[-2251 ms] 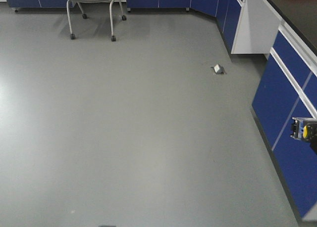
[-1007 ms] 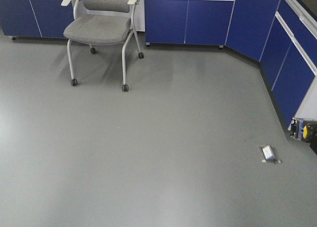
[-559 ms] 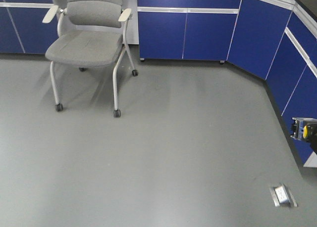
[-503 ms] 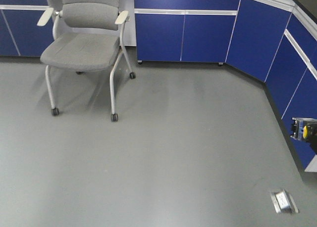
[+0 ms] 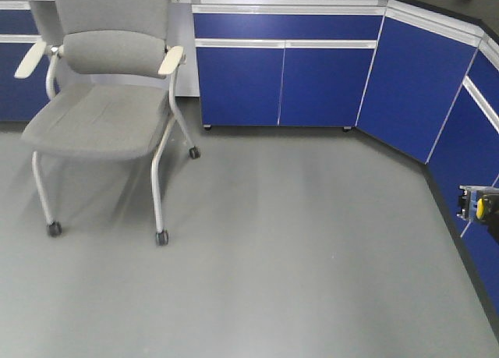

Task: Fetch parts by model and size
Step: 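Turn the base toward the bench with the red tray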

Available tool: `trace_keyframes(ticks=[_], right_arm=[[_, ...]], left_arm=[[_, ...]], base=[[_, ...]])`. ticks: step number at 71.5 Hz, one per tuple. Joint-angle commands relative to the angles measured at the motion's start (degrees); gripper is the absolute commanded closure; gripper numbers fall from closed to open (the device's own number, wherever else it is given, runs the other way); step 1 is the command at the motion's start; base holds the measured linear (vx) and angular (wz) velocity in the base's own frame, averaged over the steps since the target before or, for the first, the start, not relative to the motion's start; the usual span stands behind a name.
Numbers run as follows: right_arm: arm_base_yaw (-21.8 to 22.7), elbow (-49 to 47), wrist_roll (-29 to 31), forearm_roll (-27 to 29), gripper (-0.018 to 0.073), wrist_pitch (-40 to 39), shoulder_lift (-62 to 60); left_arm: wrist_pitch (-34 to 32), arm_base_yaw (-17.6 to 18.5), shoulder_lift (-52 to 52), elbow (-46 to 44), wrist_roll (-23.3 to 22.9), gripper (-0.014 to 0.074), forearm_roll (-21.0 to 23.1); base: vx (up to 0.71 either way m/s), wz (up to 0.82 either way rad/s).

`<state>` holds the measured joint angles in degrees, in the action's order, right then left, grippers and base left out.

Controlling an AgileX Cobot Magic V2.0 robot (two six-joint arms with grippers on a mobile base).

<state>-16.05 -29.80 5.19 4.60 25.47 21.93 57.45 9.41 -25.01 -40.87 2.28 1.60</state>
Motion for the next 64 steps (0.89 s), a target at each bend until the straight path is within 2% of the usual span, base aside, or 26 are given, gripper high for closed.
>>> trace_keyframes(ticks=[1,28,64], right_arm=[[0.19,-1.62,0.34,-0.14,0.0569,-4.73,0.41],[0.19,-1.62,0.34,-0.14,0.0569,-4.73,0.41],[0.19,-1.62,0.34,-0.14,0.0569,-4.73,0.41]], left_arm=[[-3.65,0.29,-0.74,-1.24,-0.06,0.0602,0.44],[-3.65,0.29,-0.74,-1.24,-0.06,0.0602,0.44],[-3.65,0.29,-0.74,-1.24,-0.06,0.0602,0.44]], base=[[0.53,-0.11],[0.48,-0.42],[0.33,-0.94]])
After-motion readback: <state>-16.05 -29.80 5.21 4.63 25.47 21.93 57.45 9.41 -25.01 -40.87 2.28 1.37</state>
